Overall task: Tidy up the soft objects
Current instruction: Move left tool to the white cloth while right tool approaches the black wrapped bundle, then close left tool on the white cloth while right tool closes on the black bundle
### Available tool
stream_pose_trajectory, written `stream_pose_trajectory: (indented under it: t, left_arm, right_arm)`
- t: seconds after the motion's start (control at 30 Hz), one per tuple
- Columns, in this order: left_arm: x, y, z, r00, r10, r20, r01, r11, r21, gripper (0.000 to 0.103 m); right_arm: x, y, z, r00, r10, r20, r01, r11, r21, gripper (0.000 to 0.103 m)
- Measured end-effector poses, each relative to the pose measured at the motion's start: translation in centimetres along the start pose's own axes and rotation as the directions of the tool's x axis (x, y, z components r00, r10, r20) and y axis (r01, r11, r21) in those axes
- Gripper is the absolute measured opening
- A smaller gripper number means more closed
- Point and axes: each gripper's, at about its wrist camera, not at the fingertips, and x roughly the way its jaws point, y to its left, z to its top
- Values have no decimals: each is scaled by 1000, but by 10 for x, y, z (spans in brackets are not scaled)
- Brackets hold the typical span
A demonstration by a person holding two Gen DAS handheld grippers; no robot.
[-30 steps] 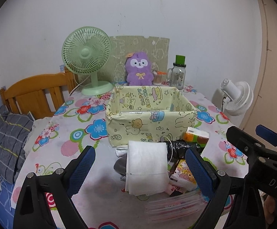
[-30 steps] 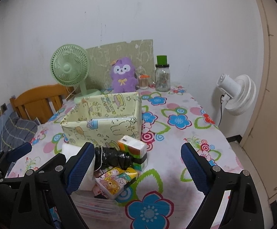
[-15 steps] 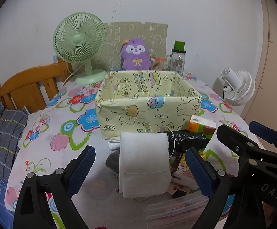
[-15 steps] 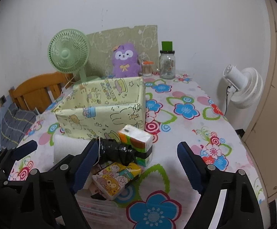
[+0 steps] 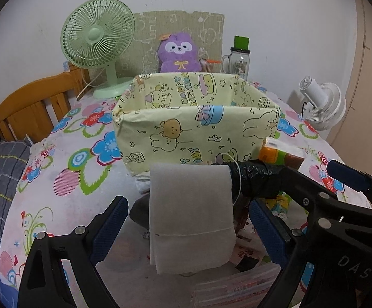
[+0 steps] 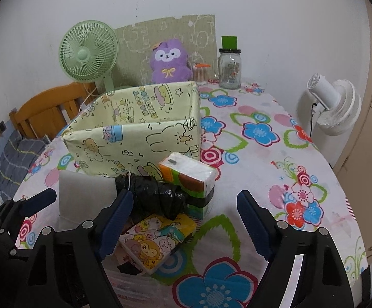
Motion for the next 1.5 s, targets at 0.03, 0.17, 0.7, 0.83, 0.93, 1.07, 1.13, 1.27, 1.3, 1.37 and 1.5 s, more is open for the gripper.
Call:
stream_pose_trajectory:
  t: [0.03, 0.17, 0.7, 0.83, 0.93, 1.07, 1.13, 1.27, 1.3, 1.37, 1.5]
  left_arm:
    - [2, 0, 0, 1000, 0, -3, 0, 1000, 1, 93]
    - [11, 0, -2, 1000, 6, -25, -6, 1000, 10, 90]
    - [28, 0, -7, 998, 13, -59, -13, 1000, 14, 70]
    - [28, 2, -6, 999, 8, -51, -7, 1000, 11, 64]
    - [28, 3, -6, 999, 8, -49, -7, 1000, 12, 62]
    - [26, 5, -6, 999, 5, -43, -5, 1000, 7, 60]
    - [25, 6, -5, 999, 2, -41, -2, 1000, 1, 59]
    - [23, 5, -6, 999, 0, -36, 0, 1000, -2, 57]
    - [22, 5, -6, 999, -2, -34, 2, 1000, -3, 56]
    - [19, 5, -6, 1000, -5, -28, 5, 1000, -7, 54]
    - [15, 6, -6, 1000, -15, -18, 15, 1000, -14, 50]
  right_arm:
    - [2, 0, 0, 1000, 1, -5, -1, 1000, -2, 85]
    - [11, 3, 0, 1000, 4, -29, -4, 1000, -9, 82]
    - [39, 9, -4, 996, 19, -92, -19, 1000, -3, 62]
    - [42, 10, -4, 994, 41, -105, -41, 999, 2, 47]
    - [41, 12, -5, 994, 41, -103, -42, 999, -3, 34]
    - [37, 13, -5, 995, 43, -90, -44, 999, -14, 21]
    - [35, 14, -4, 995, 46, -87, -47, 999, -16, 19]
    - [30, 14, -5, 995, 57, -78, -58, 998, -15, 15]
    - [28, 15, -5, 996, 58, -74, -59, 998, -15, 15]
    - [25, 15, -5, 996, 59, -68, -60, 998, -17, 14]
    - [19, 15, -5, 997, 58, -55, -59, 998, -19, 14]
